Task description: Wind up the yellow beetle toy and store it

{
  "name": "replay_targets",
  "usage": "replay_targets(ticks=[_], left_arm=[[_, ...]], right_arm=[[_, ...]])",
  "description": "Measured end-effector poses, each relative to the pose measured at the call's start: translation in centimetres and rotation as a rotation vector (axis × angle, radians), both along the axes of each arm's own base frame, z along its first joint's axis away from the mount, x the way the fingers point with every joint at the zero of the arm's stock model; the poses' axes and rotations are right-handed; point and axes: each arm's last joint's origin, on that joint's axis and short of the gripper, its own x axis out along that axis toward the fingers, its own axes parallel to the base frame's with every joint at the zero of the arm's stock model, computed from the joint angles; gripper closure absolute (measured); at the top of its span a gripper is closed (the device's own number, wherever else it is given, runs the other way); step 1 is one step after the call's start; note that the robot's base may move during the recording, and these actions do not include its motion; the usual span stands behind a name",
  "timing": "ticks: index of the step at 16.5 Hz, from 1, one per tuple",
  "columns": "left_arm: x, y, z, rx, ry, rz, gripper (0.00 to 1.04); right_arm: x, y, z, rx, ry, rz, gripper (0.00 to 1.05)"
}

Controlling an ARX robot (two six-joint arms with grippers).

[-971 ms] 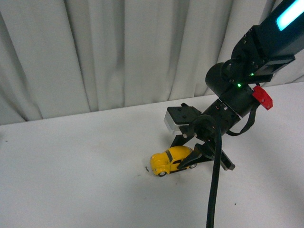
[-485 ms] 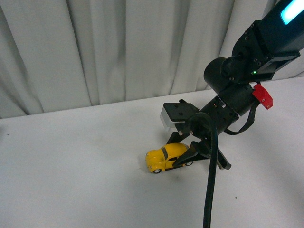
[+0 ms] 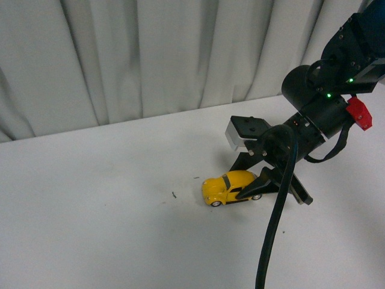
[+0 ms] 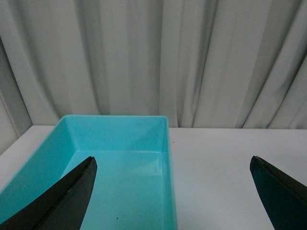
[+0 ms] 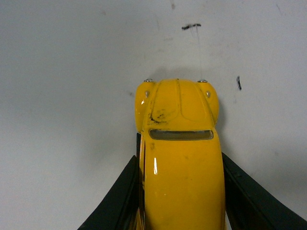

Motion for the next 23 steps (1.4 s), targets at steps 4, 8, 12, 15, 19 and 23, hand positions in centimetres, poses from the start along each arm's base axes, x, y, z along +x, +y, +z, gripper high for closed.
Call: replay_targets(ticks=[4, 8, 12, 15, 19, 23], left_arm=[[0.0, 0.0, 0.0, 0.000, 0.000, 0.000, 0.07], [0.0, 0.0, 0.0, 0.000, 0.000, 0.000, 0.07], [0.0, 0.0, 0.0, 0.000, 0.000, 0.000, 0.07], [0.0, 0.0, 0.0, 0.000, 0.000, 0.000, 0.07], [0.0, 0.0, 0.0, 0.000, 0.000, 0.003, 0.07], [0.0, 0.0, 0.0, 0.000, 0.000, 0.000, 0.07]], right_arm=[[-2.7, -3.8, -0.3, -0.016, -0.011, -0.073, 0.63], [-4.7, -6.3, -0.4, -0.038, 0.013, -0.132, 0.63], [-6.0, -7.9, -0.3, -0.052, 0.020, -0.163, 0.63], [-6.3, -8.0, -0.2, -0.060, 0.027, -0.160, 0.63], [-6.4, -7.8, -0.4, -0.096, 0.084, -0.134, 0.36], [-6.5, -7.8, -0.3, -0.110, 0.090, -0.120, 0.05]])
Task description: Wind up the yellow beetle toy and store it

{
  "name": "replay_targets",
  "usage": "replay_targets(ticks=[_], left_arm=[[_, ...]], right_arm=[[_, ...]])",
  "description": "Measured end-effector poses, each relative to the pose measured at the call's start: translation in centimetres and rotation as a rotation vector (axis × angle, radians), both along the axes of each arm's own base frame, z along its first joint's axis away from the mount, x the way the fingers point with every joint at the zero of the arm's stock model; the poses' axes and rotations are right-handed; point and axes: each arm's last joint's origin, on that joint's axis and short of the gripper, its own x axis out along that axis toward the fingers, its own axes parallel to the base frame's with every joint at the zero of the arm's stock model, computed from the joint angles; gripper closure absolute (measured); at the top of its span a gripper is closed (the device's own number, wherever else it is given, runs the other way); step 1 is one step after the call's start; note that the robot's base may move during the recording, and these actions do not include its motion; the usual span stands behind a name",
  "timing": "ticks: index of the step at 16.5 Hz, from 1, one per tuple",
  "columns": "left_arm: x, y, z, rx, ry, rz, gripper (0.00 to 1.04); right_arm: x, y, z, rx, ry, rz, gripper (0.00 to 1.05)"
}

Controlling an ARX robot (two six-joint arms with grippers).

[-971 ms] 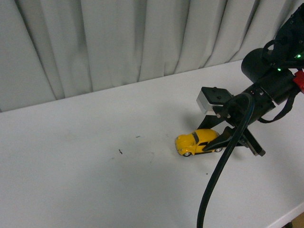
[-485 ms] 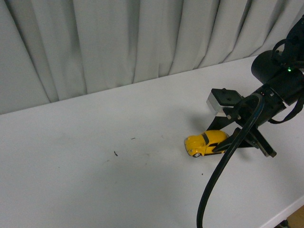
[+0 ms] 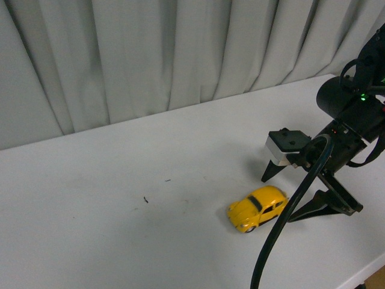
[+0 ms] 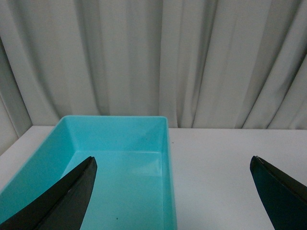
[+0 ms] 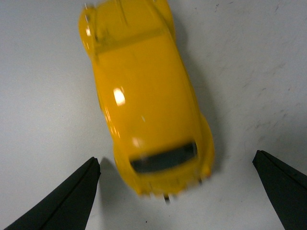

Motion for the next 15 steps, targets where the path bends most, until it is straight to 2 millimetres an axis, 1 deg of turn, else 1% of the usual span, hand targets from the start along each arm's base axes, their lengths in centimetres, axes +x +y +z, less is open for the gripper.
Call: replay_targets(ticks=[2, 11, 15], left_arm=[[0.0, 0.0, 0.0, 0.000, 0.000, 0.000, 0.07], [0.0, 0.0, 0.0, 0.000, 0.000, 0.000, 0.07], [0.0, 0.0, 0.0, 0.000, 0.000, 0.000, 0.07]], right_arm=[[0.0, 0.0, 0.0, -0.006, -0.004, 0.004, 0.07], [0.4, 0.3, 0.1, -0.022, -0.012, 0.020, 0.07], [0.6, 0.8, 1.4, -0.073, 0.036, 0.045, 0.07]])
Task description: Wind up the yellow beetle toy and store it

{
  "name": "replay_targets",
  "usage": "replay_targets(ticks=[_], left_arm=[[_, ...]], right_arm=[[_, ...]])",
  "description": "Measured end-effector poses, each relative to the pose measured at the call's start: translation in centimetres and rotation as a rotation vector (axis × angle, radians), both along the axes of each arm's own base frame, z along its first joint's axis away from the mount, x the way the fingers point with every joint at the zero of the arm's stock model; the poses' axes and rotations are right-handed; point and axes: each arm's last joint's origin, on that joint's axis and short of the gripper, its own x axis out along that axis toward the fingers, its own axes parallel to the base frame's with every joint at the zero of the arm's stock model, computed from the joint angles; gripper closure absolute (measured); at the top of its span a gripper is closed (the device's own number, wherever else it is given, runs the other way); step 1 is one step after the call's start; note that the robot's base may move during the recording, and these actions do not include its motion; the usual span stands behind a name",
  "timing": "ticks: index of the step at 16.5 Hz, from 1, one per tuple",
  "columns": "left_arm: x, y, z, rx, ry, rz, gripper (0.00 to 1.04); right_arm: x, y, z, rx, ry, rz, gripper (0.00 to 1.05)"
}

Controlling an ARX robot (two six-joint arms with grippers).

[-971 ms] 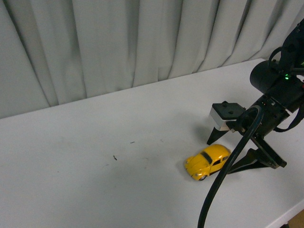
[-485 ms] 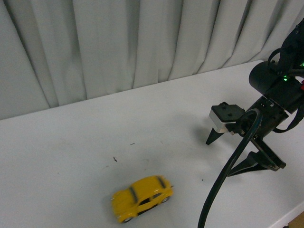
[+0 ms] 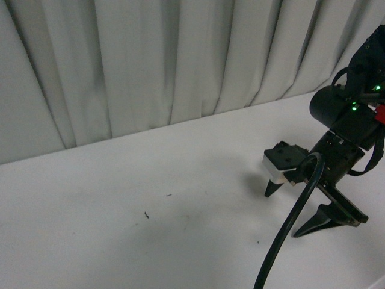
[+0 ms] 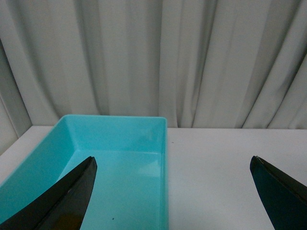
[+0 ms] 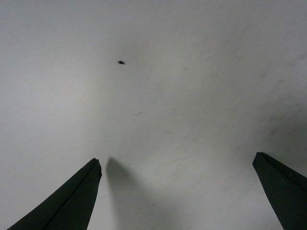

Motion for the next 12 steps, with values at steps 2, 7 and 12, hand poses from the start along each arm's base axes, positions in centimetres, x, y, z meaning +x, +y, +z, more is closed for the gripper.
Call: replay_targets(ticks=[2, 7, 12], left_arm=[[0.0, 0.0, 0.0, 0.000, 0.000, 0.000, 0.07], [0.0, 0.0, 0.0, 0.000, 0.000, 0.000, 0.07], [0.0, 0.0, 0.0, 0.000, 0.000, -0.002, 0.07]], right_arm=[[-0.2, 0.6, 0.8, 0.009, 0.054, 0.005, 0.07], [1.5, 2.7, 11.6, 0.070, -0.298, 0.057, 0.07], [-3.1, 7.9, 13.5, -0.136, -0.852, -0.549, 0.37]])
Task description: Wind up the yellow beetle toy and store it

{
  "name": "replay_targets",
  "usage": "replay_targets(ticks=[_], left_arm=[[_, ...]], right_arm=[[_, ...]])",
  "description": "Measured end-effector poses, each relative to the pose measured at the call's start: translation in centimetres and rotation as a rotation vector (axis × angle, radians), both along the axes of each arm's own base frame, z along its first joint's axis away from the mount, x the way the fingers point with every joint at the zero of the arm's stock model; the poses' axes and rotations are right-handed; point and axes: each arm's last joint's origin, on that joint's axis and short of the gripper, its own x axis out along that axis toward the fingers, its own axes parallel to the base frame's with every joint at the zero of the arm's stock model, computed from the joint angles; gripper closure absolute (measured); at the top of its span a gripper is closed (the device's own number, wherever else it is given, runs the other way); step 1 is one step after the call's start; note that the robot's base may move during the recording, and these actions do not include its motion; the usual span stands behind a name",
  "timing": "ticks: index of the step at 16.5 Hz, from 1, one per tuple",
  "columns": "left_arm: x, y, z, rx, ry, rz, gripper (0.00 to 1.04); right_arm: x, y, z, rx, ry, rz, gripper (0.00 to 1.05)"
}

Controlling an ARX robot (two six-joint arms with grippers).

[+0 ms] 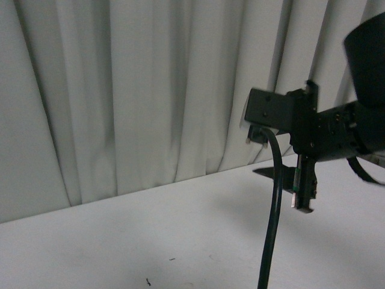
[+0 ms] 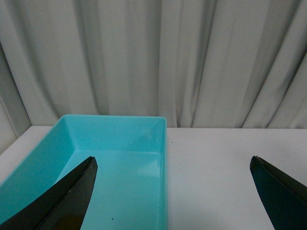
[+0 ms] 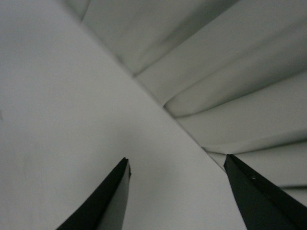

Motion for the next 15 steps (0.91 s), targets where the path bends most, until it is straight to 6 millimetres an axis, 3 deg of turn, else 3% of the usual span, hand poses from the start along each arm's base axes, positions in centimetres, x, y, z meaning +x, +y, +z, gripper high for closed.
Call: replay_targets(ticks=[2, 3, 6, 9, 11, 15], left_arm=[[0.0, 0.0, 0.0, 0.000, 0.000, 0.003, 0.07], [0.0, 0.0, 0.0, 0.000, 0.000, 0.002, 0.07], [0.0, 0.0, 0.0, 0.000, 0.000, 0.002, 0.07], [0.0, 0.0, 0.0, 0.000, 0.000, 0.002, 0.07], [0.0, 0.0, 0.0, 0.000, 0.000, 0.002, 0.07], [0.0, 0.0, 0.0, 0.000, 0.000, 0.002, 0.07]], right_arm=[[-4.9, 3.2, 2.0, 0.392, -0.341, -0.198, 0.59], [-7.8, 4.1, 2.8, 0.608, -0.425, -0.227, 0.71], [-12.8, 4.0, -0.8, 0.804, -0.336, -0.332, 1.03], [-14.3, 4.0, -0.1, 0.863, -0.420, -0.303, 1.03], [-14.9, 4.0, -1.1, 0.863, -0.388, -0.319, 1.03], [-15.5, 4.0, -1.2, 0.867, -0.403, -0.312, 1.03]])
